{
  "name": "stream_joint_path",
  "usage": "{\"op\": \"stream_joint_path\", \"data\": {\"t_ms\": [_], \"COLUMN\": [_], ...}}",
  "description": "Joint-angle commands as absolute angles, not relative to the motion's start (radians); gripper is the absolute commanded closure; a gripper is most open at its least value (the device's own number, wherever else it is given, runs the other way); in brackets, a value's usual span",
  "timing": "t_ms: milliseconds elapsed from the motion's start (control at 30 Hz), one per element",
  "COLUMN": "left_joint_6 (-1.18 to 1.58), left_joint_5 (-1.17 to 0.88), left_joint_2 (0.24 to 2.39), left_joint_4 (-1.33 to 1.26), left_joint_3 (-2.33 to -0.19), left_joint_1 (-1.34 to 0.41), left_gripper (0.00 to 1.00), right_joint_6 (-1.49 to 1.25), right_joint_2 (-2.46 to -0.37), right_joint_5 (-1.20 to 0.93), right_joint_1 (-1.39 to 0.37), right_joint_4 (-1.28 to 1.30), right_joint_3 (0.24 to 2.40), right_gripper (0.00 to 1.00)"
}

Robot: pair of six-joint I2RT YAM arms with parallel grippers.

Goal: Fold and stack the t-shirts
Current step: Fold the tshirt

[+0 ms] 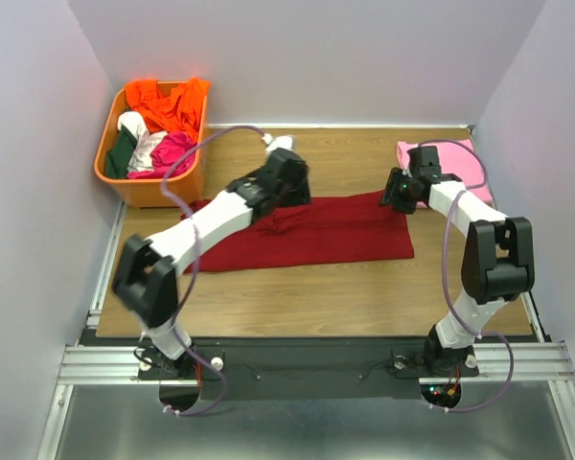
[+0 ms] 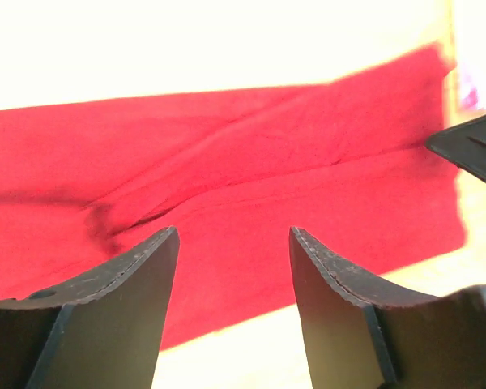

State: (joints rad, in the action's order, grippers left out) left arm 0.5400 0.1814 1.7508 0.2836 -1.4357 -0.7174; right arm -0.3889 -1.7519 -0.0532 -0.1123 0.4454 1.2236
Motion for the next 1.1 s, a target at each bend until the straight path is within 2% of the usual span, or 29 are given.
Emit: {"op": "stream_joint_path", "data": {"t_ms": [0, 200, 633, 833, 933, 1067], "left_joint_6": [0.591, 0.623, 0.713, 0.796, 0.818, 0.834], "left_joint_5": [0.195, 0.195, 0.115, 0.144, 0.156, 0.213], "left_joint_2": [1.56, 1.428, 1.342, 1.171, 1.063, 1.04], "left_joint_4": [0.281, 0.246, 0.173, 0.267, 0.302, 0.351], "left_joint_3": [-1.28, -0.962, -0.585, -0.491, -0.521, -0.583], "left_joint_1": [-0.64, -0.476, -0.172, -0.118, -0.117, -0.114], "left_gripper": [0.33, 0.39, 0.53, 0.55, 0.55, 0.55], "right_joint_6": [-0.452, -0.498, -0.535, -0.532, -0.526, -0.545], "right_joint_2": [-1.681, -1.719, -1.773, -1.723, -1.668, -1.582], "right_joint_5": [-0.231, -0.345, -0.321, -0.29, -0.324, -0.357], "right_joint_1": [-0.014, 0.069, 0.156, 0.167, 0.166, 0.166], "right_joint_4": [0.322, 0.221, 0.143, 0.149, 0.158, 0.182], "right_joint_3": [1.172, 1.071, 0.953, 0.928, 0.927, 0.896], "right_gripper": [0.5, 0.53, 0.58, 0.58, 0.58, 0.57]}}
